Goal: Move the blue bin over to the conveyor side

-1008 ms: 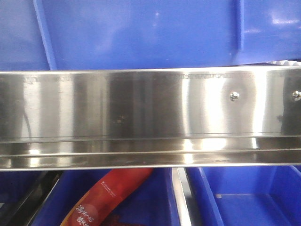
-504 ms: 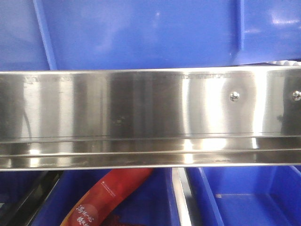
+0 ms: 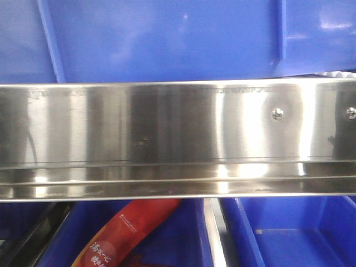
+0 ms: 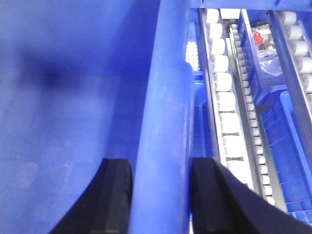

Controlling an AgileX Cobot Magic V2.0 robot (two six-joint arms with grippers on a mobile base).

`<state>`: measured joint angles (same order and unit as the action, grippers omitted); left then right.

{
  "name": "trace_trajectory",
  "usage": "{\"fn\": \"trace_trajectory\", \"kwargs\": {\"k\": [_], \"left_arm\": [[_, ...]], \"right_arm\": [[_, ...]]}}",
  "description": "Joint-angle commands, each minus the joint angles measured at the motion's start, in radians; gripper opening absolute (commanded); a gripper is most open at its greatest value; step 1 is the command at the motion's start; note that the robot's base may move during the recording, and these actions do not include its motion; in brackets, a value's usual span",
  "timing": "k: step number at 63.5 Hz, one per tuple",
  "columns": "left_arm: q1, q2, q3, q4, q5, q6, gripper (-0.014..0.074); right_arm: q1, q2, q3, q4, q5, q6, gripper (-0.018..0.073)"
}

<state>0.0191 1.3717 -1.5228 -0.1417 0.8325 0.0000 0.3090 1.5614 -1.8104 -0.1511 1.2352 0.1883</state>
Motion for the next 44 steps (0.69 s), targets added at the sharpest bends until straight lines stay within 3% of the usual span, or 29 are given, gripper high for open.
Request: {"fn": "trace_trajectory", "kwargs": {"k": [1, 16, 35, 44], "left_arm": [[-0.004, -0.003, -0.008, -0.010, -0.008, 0.000, -0.0008], [-0.004, 0.019, -0.008, -0.022, -0.062, 0.000, 0.0024], [-0.004, 0.092, -0.008, -0.052, -0.154, 0.000, 0.0403], [-0.004, 0.148, -0.019, -0.056, -0.144, 0.000, 0.0424]], "right_arm": [[0.002, -0.010, 0.001, -0.007, -0.014, -0.009, -0.0070], [0.002, -0.010, 0.001, -0.007, -0.014, -0.009, -0.0070], [0.002, -0.010, 0.001, -0.007, -0.014, -0.009, -0.0070], [0.002, -0.010, 0.001, -0.007, -0.014, -0.009, -0.0070]]}}
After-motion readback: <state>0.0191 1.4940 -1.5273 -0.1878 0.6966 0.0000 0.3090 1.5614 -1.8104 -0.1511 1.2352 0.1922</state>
